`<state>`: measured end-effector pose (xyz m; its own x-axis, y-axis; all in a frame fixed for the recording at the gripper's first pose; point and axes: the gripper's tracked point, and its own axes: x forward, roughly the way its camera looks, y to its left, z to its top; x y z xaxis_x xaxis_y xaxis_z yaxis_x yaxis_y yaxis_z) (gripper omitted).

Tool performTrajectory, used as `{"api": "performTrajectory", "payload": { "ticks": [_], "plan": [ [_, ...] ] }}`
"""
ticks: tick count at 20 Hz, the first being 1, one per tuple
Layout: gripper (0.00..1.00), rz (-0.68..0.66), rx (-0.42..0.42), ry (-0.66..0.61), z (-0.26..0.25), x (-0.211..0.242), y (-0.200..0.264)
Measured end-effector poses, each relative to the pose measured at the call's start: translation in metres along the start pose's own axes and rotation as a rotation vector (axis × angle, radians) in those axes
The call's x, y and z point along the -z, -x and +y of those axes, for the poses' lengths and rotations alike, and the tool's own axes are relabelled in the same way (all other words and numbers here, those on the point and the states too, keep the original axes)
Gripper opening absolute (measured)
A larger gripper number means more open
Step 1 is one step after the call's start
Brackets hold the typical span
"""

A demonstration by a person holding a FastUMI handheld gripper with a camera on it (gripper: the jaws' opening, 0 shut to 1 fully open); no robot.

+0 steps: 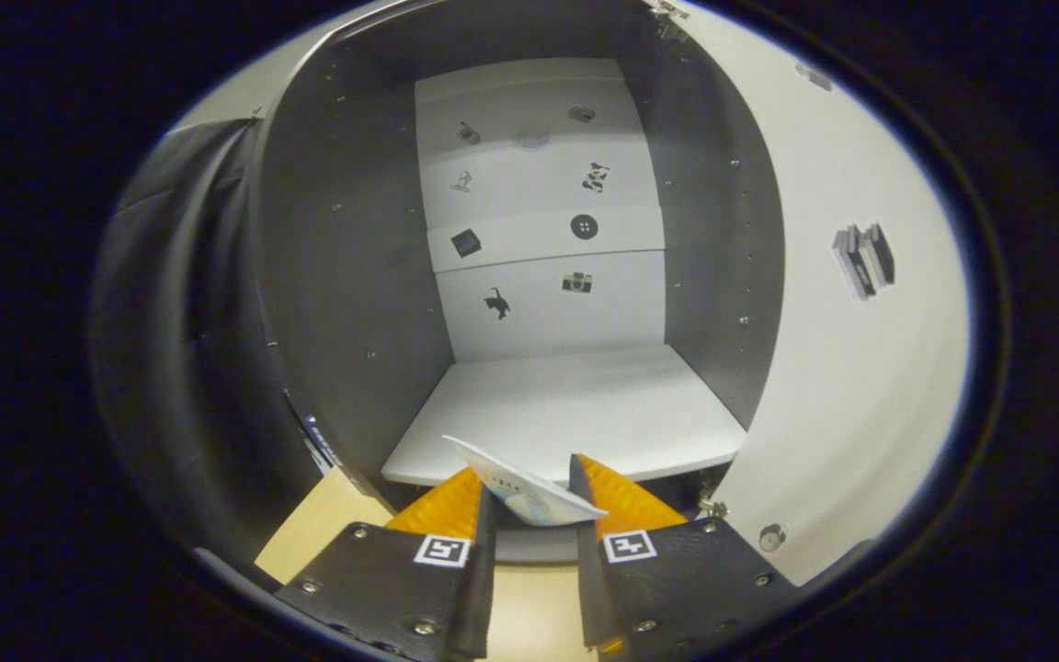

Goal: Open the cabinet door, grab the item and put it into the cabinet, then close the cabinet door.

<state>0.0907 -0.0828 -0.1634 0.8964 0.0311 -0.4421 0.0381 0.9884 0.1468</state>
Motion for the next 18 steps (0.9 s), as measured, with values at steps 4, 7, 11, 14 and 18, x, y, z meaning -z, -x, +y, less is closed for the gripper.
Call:
{"api": "performTrajectory", "payload": {
  "ticks": [4,7,11,14,18],
  "plan": [
    [0.38,0.019,0.021,-0.023,-0.002,-0.018,-0.038],
    [0.38,0.065,0.045,-0.030,-0.005,-0.020,-0.060],
    [0.38,0.166,0.059,-0.052,-0.007,-0.013,-0.080],
    [0.38,0.216,0.075,-0.036,-0.009,-0.008,-0.085],
    [0.40,0.252,0.075,-0.031,-0.008,-0.003,-0.092]
  ]
}}
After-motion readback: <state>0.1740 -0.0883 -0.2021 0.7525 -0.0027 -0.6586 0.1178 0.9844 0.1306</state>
